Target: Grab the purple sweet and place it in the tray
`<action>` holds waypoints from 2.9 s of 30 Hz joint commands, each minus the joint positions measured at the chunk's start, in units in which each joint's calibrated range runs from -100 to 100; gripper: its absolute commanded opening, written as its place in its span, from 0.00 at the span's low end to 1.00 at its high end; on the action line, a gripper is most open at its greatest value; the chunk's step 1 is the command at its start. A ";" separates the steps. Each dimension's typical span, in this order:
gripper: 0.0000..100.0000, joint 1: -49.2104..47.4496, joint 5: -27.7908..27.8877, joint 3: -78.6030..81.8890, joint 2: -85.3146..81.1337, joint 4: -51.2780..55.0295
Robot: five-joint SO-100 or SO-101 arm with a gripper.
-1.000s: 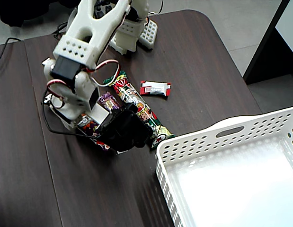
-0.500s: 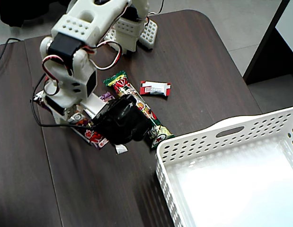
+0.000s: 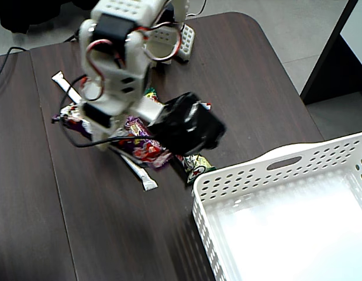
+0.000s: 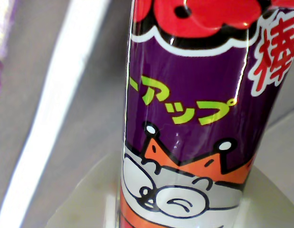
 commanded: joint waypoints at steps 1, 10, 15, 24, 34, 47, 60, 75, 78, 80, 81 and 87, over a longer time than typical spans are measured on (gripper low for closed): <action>0.13 -5.31 0.02 -3.77 -7.74 0.57; 0.13 -16.35 -0.40 -4.59 -10.92 -3.36; 0.13 -19.30 -0.40 -4.59 -13.43 -3.96; 0.13 -24.67 -0.35 -3.95 -13.35 -21.77; 0.13 -30.71 -0.03 -9.16 -5.14 -22.88; 0.13 -37.48 -0.24 -16.83 6.49 -26.05; 0.14 -37.62 -0.35 -20.85 14.11 -26.31; 0.33 -37.70 -0.45 -20.85 14.70 -27.94; 0.35 -37.55 -0.45 -20.85 14.19 -27.94; 0.35 -37.40 -0.45 -20.85 13.94 -27.94; 0.35 -37.40 -0.45 -20.85 13.94 -27.94; 0.35 -37.33 -0.45 -21.03 13.78 -24.51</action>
